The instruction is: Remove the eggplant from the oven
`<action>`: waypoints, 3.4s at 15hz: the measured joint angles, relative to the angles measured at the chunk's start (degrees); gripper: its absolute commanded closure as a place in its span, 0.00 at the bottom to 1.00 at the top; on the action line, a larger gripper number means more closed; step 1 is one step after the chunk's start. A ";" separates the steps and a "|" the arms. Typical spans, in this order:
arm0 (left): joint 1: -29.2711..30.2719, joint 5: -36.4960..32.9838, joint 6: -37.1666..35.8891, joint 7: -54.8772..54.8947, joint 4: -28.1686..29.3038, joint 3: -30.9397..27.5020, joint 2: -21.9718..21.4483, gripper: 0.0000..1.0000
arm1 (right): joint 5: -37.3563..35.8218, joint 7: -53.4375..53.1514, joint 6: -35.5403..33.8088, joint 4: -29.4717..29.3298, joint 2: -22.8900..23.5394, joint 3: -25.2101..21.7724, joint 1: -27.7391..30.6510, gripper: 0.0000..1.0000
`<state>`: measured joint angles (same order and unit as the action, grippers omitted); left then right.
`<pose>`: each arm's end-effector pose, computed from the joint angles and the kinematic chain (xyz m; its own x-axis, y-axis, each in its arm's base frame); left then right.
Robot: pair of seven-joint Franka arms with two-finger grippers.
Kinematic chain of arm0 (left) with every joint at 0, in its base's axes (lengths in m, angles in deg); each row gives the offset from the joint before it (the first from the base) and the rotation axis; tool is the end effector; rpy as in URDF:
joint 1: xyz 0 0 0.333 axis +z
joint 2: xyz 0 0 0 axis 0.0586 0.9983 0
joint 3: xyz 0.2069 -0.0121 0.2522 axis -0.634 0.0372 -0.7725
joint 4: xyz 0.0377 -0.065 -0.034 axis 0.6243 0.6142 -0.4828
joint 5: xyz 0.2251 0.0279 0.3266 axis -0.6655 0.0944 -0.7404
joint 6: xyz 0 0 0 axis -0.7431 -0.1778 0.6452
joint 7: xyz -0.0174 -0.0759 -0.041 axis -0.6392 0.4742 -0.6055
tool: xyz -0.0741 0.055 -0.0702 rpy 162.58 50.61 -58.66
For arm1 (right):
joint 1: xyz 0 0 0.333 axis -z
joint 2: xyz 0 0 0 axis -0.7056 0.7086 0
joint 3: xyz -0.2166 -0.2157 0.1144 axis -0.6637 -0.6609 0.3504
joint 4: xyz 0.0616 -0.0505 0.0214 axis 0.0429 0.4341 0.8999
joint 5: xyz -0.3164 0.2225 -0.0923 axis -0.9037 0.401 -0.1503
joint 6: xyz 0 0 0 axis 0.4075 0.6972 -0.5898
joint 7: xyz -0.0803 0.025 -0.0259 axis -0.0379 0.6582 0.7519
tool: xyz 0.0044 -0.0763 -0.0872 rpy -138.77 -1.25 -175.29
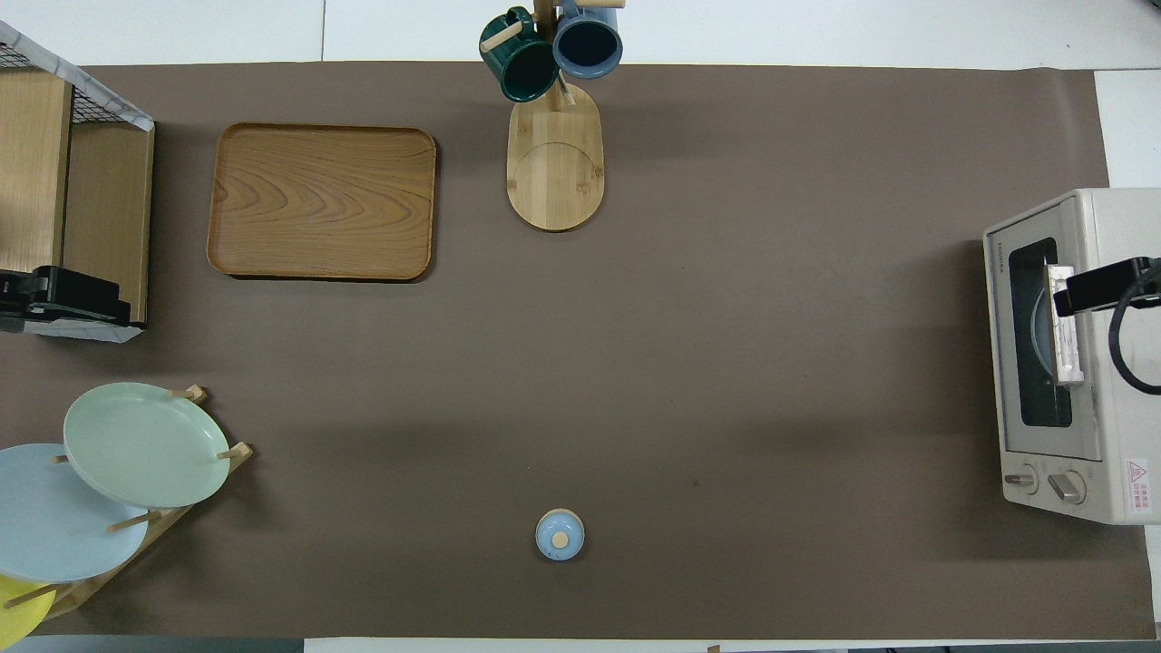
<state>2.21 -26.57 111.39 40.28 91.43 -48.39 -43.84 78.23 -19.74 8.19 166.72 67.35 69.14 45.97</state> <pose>0.5287 -0.0235 0.6188 0.9978 -0.0383 -0.0540 -0.0373 -0.9991 0.0201 0.5387 -0.0553 0.6171 0.9971 0.0503 -0.0579 0.0493 -0.9986 -0.0188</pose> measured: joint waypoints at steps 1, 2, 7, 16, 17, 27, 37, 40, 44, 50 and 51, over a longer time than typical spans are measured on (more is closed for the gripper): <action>0.00 0.00 0.00 0.00 0.00 0.00 0.00 0.00 | 0.00 0.00 0.00 0.00 0.00 0.00 0.00 0.00; 0.00 0.00 0.00 0.00 0.00 0.00 0.00 0.00 | 0.00 0.00 0.00 0.00 0.00 0.00 -0.01 0.00; 0.00 0.00 0.00 0.00 0.00 0.00 0.00 0.00 | 0.00 0.00 0.00 0.00 0.00 0.17 -0.04 0.03; 0.00 0.00 0.00 0.00 0.00 0.00 0.00 0.00 | -0.08 -0.01 2.99 4.02 -0.92 -0.38 1.49 1.00; 0.00 0.00 0.00 0.00 0.00 0.00 0.00 0.00 | -0.34 -0.63 5.90 6.54 -1.59 -0.50 2.17 1.00; 0.00 0.00 0.00 0.00 0.00 0.00 0.00 0.00 | -11.42 -10.25 17.28 20.95 -3.22 -0.68 2.53 1.00; 0.00 0.00 0.00 0.00 0.00 0.00 0.00 0.00 | -13.14 -10.25 21.23 22.84 -1.73 -0.52 2.52 1.00; 0.00 0.00 0.00 0.00 0.00 0.00 0.00 0.00 | -13.19 -10.25 22.99 24.21 -2.05 -0.43 2.42 1.00; 0.00 0.00 0.00 0.00 0.00 0.00 0.00 0.00 | -13.18 -10.66 24.01 25.25 -2.58 -0.04 2.00 1.00; 0.00 0.00 0.00 0.00 0.00 0.00 0.00 0.00 | -12.18 -17.18 28.77 28.92 -2.26 0.59 -3.26 1.00; 0.00 0.00 0.00 0.00 0.00 0.00 0.00 0.00 | -11.26 -17.36 30.16 29.64 -1.91 0.66 -3.79 1.00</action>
<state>2.21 -26.57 111.39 40.28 91.43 -48.39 -43.84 66.97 -37.09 38.35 196.36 65.44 69.81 42.18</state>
